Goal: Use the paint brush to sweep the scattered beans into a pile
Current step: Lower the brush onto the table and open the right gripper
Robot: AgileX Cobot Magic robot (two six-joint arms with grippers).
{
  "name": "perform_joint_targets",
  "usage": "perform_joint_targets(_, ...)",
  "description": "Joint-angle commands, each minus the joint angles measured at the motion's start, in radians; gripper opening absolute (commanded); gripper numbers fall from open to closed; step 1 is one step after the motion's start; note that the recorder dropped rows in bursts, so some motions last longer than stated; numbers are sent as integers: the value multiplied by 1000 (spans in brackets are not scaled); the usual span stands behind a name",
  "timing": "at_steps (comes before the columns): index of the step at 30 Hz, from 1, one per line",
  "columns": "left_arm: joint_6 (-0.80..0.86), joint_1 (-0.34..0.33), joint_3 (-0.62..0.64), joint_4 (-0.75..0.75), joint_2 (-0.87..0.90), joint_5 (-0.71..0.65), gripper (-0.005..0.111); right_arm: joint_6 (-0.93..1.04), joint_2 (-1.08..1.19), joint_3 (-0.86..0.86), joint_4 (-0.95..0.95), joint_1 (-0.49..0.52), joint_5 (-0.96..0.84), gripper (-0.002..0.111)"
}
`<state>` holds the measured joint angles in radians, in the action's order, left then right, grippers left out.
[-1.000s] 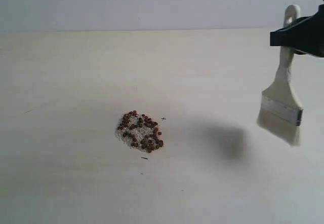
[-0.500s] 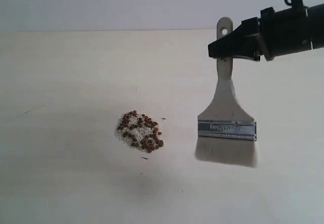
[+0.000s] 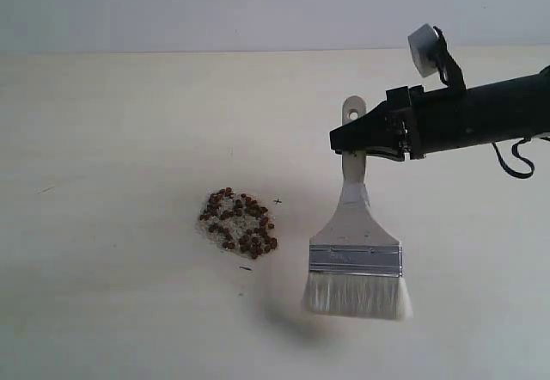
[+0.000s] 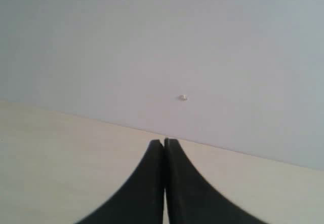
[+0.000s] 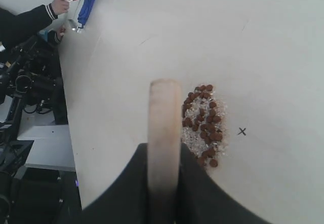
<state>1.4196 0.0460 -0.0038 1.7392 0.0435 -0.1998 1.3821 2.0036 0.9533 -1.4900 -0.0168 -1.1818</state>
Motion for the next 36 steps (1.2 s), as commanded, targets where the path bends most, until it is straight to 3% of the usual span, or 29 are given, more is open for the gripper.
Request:
perform_joint_targets(1,0,5,4,5,-7,-4,0,57,18,6,-40,5,-18,0)
perform_joint_targets(14,1,5,4,5,-7,-4,0,109,18,6,-43,-2,22,0)
perform_joint_targets(26,1,5,4,5,-7,-4,0,106,18,11,-59,-94,174,1)
perform_joint_targets(30,1,5,4,5,-7,-4,0,104,18,11,-62,-94,218,11)
perform_joint_targets(36,1,5,4,5,-7,-4,0,115,18,11,-108,-94,244,37)
